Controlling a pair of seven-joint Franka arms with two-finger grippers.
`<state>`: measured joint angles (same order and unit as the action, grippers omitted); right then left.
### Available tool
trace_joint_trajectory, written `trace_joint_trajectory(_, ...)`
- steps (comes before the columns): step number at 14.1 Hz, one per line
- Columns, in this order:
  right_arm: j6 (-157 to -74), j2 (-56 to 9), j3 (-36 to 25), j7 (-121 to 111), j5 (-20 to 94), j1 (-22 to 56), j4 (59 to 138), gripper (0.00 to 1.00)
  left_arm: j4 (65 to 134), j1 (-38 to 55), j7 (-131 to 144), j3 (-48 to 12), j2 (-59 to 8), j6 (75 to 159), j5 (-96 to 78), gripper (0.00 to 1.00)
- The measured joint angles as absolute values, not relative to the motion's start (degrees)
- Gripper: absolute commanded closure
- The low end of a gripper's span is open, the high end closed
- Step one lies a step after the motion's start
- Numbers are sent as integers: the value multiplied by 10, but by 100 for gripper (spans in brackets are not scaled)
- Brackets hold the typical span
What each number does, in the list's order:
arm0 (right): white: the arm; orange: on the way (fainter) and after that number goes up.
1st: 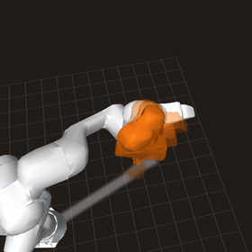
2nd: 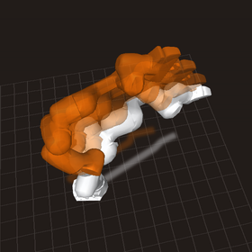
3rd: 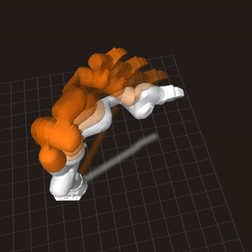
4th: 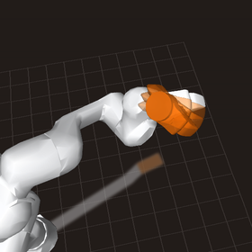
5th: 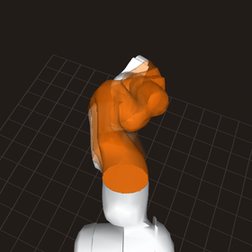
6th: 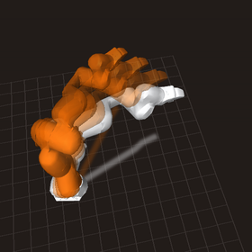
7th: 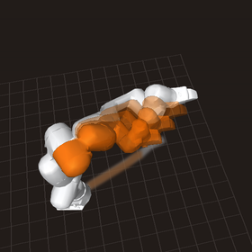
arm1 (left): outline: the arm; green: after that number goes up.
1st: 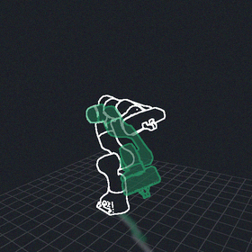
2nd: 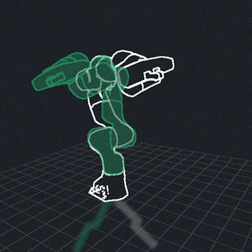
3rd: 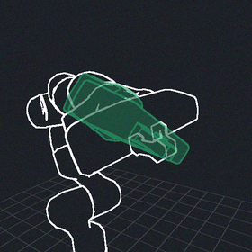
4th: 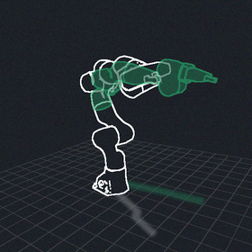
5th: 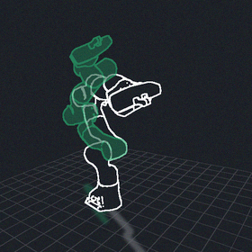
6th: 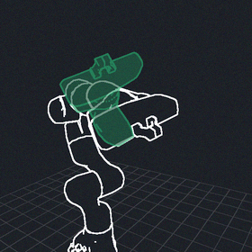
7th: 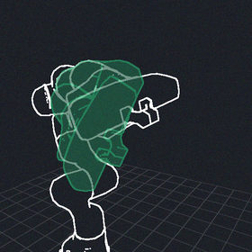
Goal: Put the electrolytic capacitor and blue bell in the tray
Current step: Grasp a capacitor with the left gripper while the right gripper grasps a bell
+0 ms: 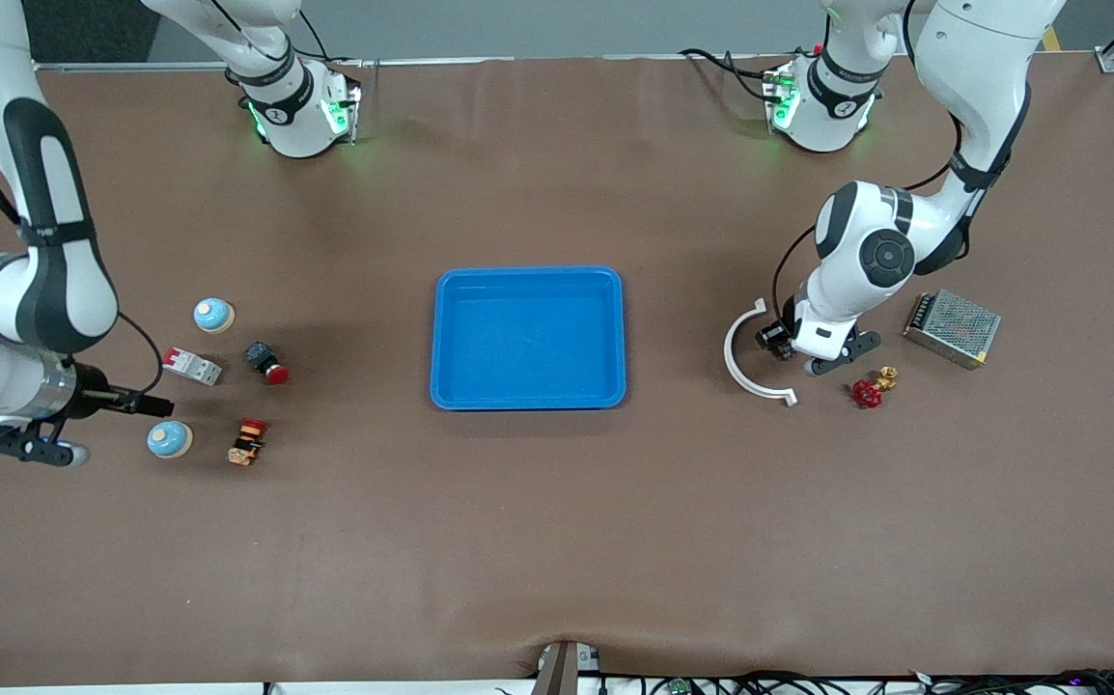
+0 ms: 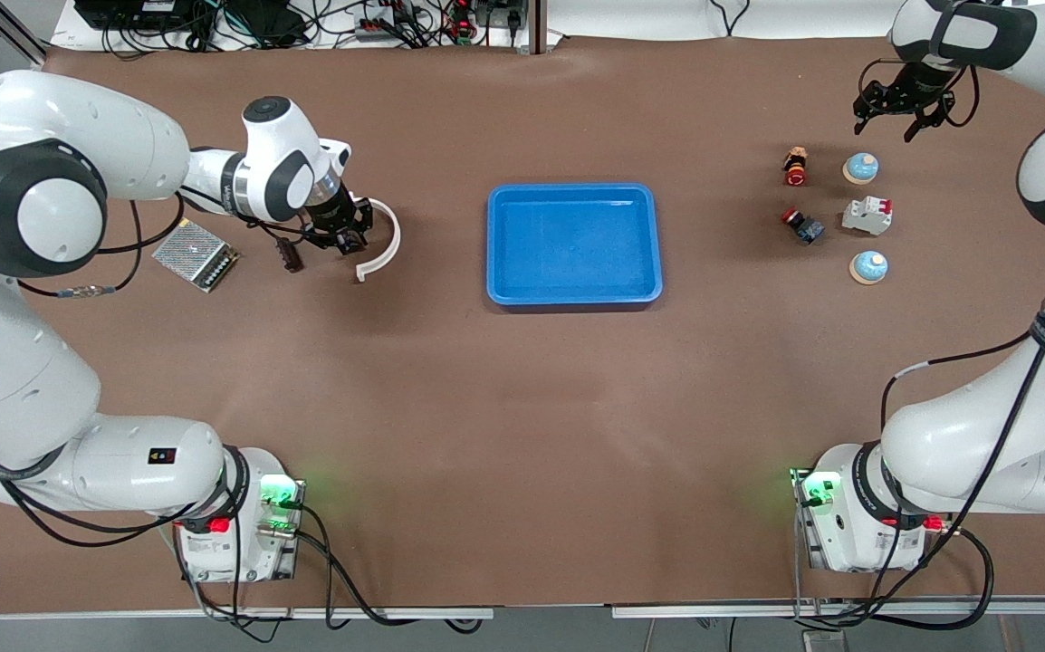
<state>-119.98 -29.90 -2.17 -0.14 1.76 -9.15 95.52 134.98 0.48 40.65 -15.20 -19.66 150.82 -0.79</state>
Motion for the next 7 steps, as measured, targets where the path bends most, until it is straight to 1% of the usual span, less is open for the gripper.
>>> trace_joint_trajectory(1, -1219, -317, -22, -8, 18, -94, 941, 0, 1350, 5, 407, -152, -197, 1509, -8, 96)
trace_joint_trajectory(2, -1239, -333, -22, -13, 18, -96, 934, 0, 1349, 5, 407, -152, -197, 1509, -8, 100)
trace_joint_trajectory(7, -1305, -385, -20, -18, 18, -97, 933, 0, 1330, 7, 427, -154, -182, 1504, -8, 100)
